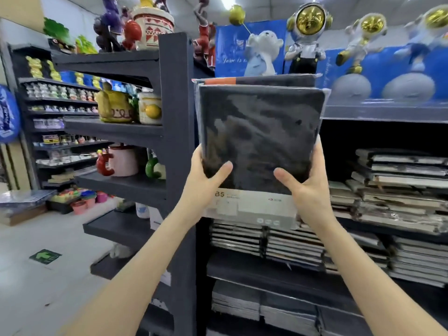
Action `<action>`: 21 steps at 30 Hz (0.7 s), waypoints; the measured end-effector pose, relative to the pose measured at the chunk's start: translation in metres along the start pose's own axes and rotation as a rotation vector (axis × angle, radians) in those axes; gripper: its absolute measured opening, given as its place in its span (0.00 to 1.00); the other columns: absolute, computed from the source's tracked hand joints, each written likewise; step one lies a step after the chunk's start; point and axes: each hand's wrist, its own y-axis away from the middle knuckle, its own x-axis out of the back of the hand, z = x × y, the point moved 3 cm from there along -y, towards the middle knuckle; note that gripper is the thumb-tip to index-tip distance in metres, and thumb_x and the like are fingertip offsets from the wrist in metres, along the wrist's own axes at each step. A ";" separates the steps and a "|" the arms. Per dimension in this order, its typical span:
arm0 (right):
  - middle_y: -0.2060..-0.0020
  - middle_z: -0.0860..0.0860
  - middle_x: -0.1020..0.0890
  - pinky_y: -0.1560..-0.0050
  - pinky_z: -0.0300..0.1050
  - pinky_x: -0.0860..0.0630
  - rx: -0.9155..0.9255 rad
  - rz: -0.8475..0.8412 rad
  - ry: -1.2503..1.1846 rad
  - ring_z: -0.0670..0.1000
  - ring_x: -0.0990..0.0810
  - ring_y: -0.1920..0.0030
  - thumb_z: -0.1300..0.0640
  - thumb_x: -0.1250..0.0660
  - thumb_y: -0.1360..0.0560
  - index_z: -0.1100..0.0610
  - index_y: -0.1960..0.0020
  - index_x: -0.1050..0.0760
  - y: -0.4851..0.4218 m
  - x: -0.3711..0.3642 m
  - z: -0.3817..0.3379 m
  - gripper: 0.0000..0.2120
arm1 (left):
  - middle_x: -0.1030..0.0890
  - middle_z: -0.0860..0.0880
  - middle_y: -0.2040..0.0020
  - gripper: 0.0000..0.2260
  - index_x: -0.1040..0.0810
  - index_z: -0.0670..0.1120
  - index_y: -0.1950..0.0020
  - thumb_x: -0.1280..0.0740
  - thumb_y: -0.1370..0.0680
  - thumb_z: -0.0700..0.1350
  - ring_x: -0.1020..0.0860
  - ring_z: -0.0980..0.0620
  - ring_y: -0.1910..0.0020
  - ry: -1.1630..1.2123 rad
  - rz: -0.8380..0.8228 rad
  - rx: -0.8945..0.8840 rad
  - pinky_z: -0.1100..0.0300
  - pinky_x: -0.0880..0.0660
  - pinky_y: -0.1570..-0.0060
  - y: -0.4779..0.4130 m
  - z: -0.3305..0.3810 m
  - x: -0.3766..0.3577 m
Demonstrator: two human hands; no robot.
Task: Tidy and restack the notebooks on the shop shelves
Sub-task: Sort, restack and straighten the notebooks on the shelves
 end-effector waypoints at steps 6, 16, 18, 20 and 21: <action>0.29 0.48 0.32 0.29 0.52 0.34 -0.013 0.007 0.033 0.45 0.33 0.30 0.68 0.31 0.27 0.54 0.22 0.50 -0.029 -0.008 0.039 0.41 | 0.26 0.55 0.35 0.30 0.40 0.52 0.26 0.31 0.24 0.48 0.27 0.61 0.38 0.052 -0.023 -0.047 0.62 0.29 0.40 -0.052 -0.026 -0.008; 0.30 0.48 0.33 0.31 0.41 0.33 -0.040 0.044 0.126 0.45 0.33 0.30 0.65 0.30 0.28 0.53 0.23 0.49 -0.046 -0.008 0.086 0.41 | 0.27 0.55 0.33 0.35 0.41 0.52 0.25 0.29 0.28 0.52 0.28 0.58 0.35 0.076 -0.080 0.005 0.53 0.32 0.32 -0.092 -0.073 -0.017; 0.30 0.47 0.33 0.32 0.37 0.34 -0.057 0.042 0.138 0.43 0.33 0.31 0.64 0.30 0.28 0.53 0.23 0.50 -0.044 -0.009 0.096 0.41 | 0.28 0.54 0.32 0.38 0.42 0.52 0.25 0.29 0.31 0.56 0.29 0.57 0.34 0.078 -0.072 0.035 0.51 0.33 0.31 -0.091 -0.084 -0.019; 0.29 0.47 0.34 0.31 0.38 0.35 -0.065 0.049 0.150 0.43 0.34 0.30 0.63 0.30 0.27 0.53 0.23 0.50 -0.041 -0.011 0.103 0.41 | 0.27 0.54 0.33 0.39 0.41 0.51 0.25 0.29 0.32 0.56 0.29 0.57 0.34 0.077 -0.058 0.034 0.52 0.33 0.31 -0.092 -0.090 -0.020; 0.29 0.46 0.35 0.31 0.38 0.35 -0.069 0.056 0.157 0.43 0.35 0.30 0.62 0.29 0.27 0.53 0.23 0.50 -0.041 -0.012 0.106 0.41 | 0.27 0.54 0.33 0.39 0.41 0.50 0.25 0.29 0.32 0.56 0.29 0.58 0.35 0.075 -0.053 0.036 0.54 0.33 0.32 -0.094 -0.094 -0.021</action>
